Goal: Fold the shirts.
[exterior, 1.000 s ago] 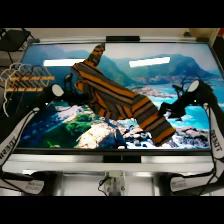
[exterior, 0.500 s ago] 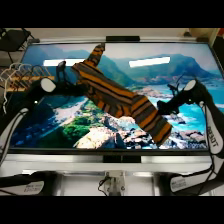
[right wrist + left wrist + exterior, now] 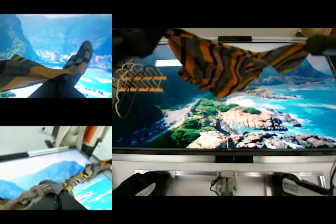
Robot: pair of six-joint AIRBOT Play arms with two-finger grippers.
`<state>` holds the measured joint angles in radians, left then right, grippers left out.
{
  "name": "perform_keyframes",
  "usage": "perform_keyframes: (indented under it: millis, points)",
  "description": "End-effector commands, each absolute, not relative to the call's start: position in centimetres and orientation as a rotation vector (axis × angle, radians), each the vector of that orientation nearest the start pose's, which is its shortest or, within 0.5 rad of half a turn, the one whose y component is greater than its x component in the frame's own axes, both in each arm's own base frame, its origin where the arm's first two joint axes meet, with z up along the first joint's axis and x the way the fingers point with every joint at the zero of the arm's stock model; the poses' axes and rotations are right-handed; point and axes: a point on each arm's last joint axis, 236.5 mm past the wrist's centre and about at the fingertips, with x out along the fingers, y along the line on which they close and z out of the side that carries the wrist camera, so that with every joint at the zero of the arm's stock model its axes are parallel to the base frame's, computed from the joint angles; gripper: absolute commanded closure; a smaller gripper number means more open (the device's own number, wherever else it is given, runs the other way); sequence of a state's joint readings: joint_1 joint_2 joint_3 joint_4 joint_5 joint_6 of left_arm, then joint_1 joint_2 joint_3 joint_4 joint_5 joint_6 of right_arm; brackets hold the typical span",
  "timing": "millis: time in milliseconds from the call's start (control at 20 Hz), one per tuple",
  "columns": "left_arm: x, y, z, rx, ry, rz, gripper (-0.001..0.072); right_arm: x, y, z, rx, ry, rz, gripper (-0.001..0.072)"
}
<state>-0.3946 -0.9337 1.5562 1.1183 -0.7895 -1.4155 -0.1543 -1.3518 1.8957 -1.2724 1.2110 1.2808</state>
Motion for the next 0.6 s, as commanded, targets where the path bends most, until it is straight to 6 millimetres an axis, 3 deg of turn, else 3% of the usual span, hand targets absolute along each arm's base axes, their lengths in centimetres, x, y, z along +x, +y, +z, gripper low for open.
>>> perform_keyframes:
  millis: [0, 100, 300, 400, 550]
  points:
    - [26.1, -22.7, 41.4, -0.154, 0.211, -0.796, 0.0664, 43.9, -1.9, 34.3, -0.105, 0.516, 0.104, 0.065]
    - [24.7, -26.1, 35.1, -0.137, 0.406, -0.879, 0.0664, 42.1, -4.2, 31.0, -0.115, 0.674, 0.016, 0.065]
    - [21.5, -34.8, 18.7, -0.198, 0.781, -0.957, 0.0663, 39.4, -10.5, 22.0, -0.123, 0.98, -0.255, 0.065]
    - [19.1, -39.6, 12.3, -0.227, 0.858, -0.993, 0.0663, 37.6, -11.2, 15.9, -0.118, 1.154, -0.285, 0.065]
    - [17.0, -45.5, 5.7, -0.303, 0.977, -0.985, 0.0663, 35.3, -10.8, 8.9, -0.071, 1.317, -0.303, 0.0636]
